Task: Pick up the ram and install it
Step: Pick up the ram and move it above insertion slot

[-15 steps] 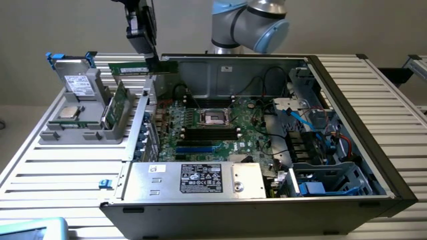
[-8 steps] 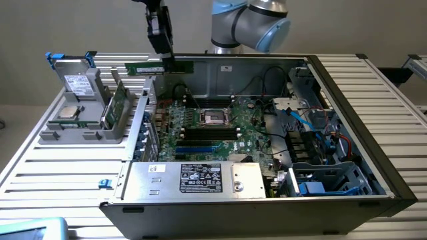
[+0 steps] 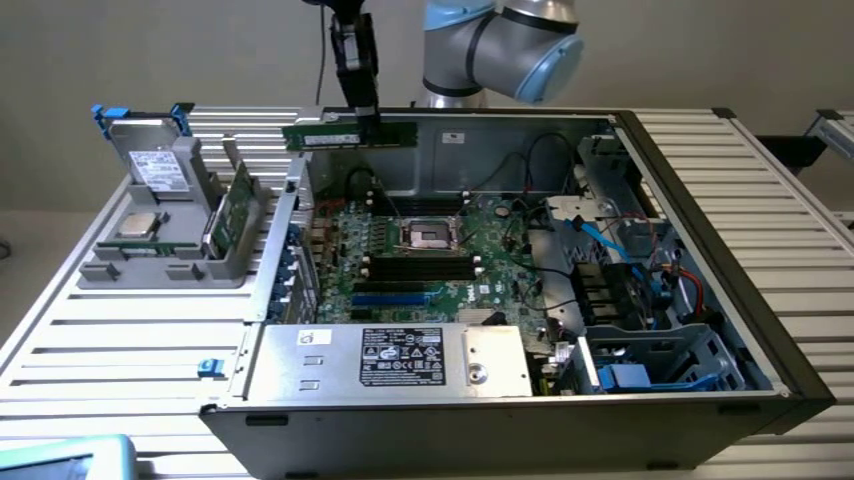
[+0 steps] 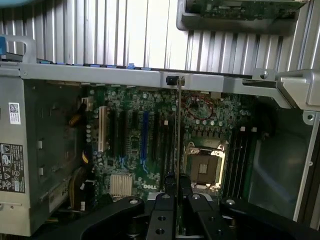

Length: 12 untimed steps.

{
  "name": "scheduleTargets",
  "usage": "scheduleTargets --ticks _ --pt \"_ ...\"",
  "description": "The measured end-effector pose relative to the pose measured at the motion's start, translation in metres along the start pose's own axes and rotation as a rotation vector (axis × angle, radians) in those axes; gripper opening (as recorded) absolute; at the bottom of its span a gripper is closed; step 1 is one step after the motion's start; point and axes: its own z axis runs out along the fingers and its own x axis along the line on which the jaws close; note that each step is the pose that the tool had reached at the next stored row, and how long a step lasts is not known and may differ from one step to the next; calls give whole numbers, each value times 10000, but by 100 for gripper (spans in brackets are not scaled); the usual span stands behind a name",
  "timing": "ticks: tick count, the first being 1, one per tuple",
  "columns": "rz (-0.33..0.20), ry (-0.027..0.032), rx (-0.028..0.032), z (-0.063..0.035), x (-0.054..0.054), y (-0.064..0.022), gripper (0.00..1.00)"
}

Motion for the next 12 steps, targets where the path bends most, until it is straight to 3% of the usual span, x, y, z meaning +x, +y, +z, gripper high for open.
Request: scheduleTargets --ticks 7,12 --pt "30 3 -1 29 -30 -130 14" --pt "32 3 -1 48 -33 -293 14"
